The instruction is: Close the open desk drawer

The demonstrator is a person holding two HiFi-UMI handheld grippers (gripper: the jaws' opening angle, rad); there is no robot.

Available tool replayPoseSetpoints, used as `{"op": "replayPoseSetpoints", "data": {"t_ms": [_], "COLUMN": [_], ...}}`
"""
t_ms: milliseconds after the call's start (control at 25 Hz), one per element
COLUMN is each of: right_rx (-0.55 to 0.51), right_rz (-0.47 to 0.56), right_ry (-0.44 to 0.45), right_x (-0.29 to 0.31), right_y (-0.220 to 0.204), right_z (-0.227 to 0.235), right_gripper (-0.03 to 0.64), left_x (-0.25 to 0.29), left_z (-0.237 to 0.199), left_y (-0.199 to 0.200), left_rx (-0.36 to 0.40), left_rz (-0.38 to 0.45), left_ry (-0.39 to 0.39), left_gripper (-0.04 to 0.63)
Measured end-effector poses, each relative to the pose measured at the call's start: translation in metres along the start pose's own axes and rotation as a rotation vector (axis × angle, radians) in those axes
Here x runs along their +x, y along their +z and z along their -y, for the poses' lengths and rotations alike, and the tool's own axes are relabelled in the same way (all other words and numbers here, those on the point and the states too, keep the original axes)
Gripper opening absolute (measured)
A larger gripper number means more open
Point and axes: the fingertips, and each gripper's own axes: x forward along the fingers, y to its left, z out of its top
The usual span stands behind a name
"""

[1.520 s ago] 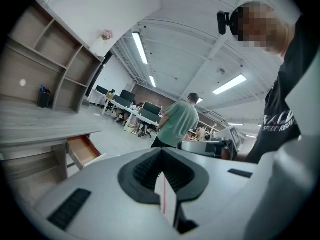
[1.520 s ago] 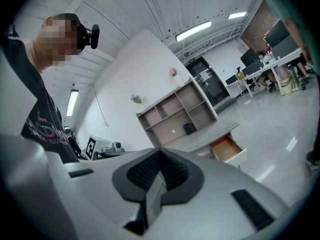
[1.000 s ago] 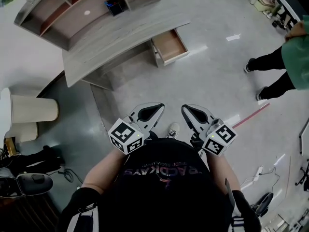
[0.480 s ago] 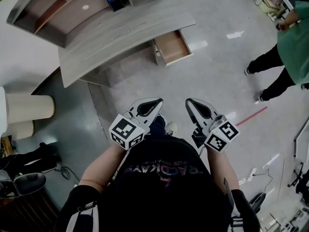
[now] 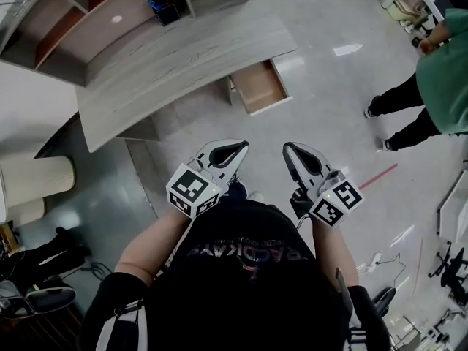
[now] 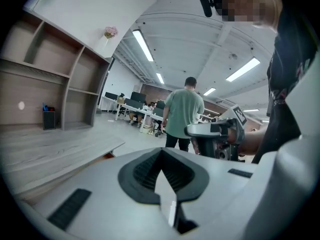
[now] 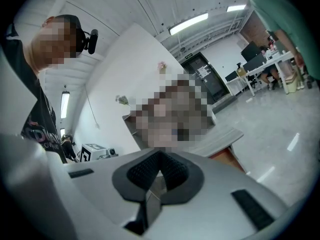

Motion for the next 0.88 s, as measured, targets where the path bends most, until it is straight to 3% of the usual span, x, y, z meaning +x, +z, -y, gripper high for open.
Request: {"op": "replayPoseSetpoints", "data": {"t_ms": [360,480,880], "right_rx": [-0.031,-0.047,-0.116], "right_rz": [-0.022,-0.034,-0.082], "right_ry": [-0.047,-0.056,-0.007], "right_x": [0.032,0.033,0.045], "right_y": [0.012,0.017,0.040], "right_z": [0.019,0.026,0.071], "right_gripper": [0.015,0.015,0.015], "left_x": [0.008,0.015,0.037], "left_z": [-0.039,-0.045,-0.064], "left_y": [0.007,0.010,0.020], "left_rx": [-0.052,-0.037,-0.060], "left_rz": [0.012,0.028,0.076], "left_ry": [-0.001,0.003,0.146], "left_gripper": [0.006,0.006,0.006]}}
